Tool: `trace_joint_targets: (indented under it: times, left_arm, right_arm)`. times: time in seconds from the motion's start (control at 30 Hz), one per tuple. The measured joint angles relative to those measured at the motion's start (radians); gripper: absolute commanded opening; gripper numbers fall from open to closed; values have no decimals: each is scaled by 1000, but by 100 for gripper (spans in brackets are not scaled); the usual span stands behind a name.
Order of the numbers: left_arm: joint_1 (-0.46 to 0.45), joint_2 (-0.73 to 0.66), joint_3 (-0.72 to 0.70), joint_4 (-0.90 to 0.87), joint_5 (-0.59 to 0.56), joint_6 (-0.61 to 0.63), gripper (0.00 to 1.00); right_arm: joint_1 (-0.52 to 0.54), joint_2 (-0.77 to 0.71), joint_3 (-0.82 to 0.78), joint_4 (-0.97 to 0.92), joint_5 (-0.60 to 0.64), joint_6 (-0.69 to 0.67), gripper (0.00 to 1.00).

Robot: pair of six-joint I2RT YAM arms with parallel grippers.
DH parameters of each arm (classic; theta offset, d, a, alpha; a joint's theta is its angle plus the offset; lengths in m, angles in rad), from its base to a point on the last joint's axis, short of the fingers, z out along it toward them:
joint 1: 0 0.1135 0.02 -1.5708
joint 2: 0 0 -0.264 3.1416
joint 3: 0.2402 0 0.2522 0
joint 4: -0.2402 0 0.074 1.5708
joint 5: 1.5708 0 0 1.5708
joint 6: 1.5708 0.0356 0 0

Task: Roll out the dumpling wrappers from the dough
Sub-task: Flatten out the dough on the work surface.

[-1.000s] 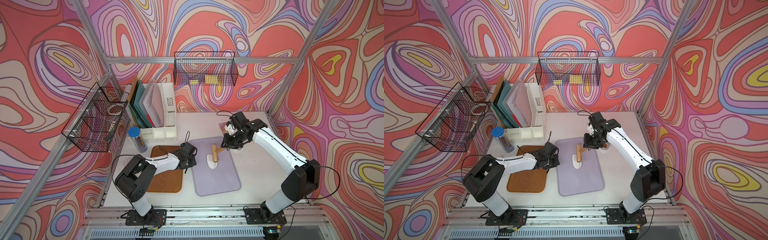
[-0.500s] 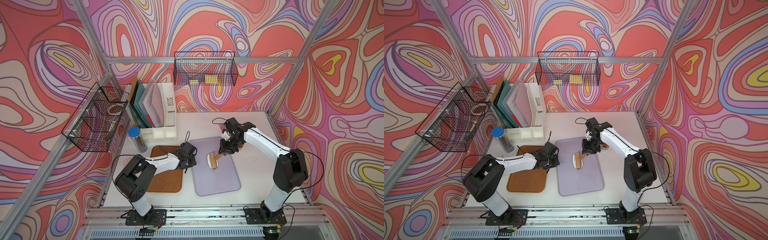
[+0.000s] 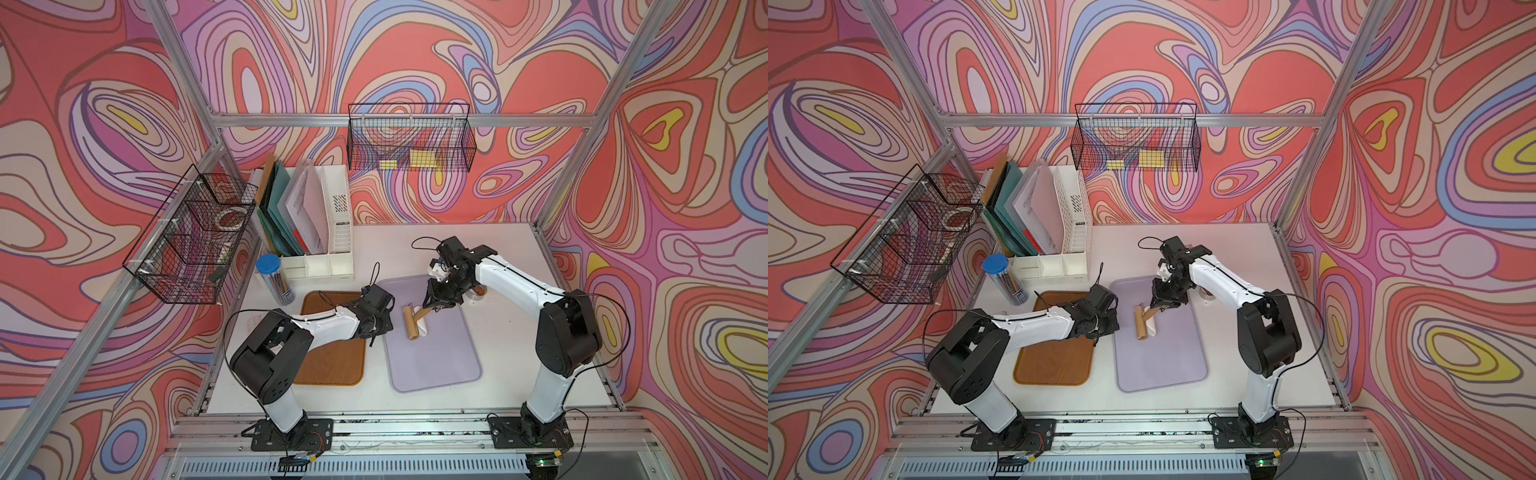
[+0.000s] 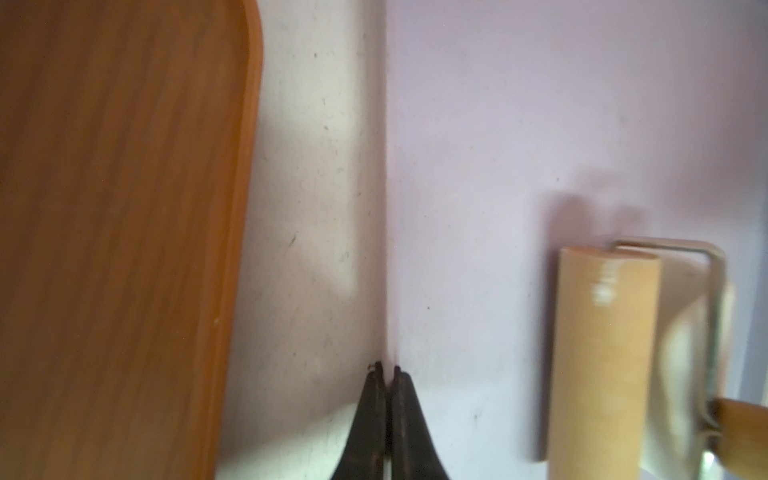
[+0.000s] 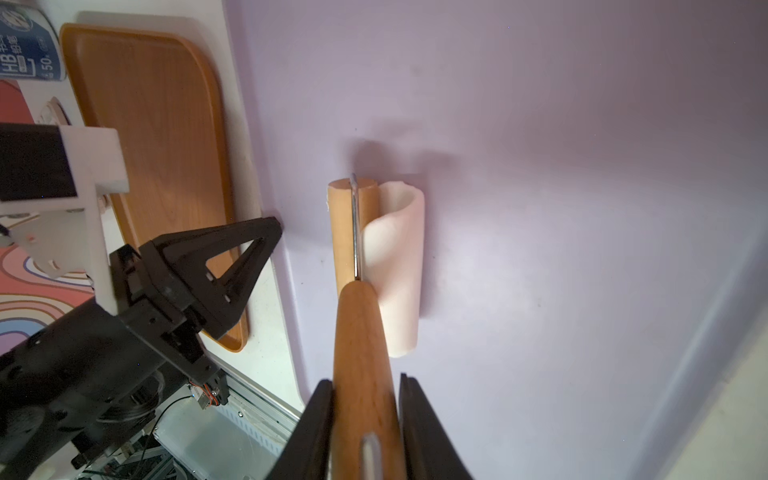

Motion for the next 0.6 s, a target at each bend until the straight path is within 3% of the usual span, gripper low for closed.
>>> trace_joint_targets:
  times: [0.6]
  left_arm:
    - [-5, 0, 0, -1, -14, 0, 0]
  right_arm:
    - [20, -70, -27, 37, -46, 14, 0]
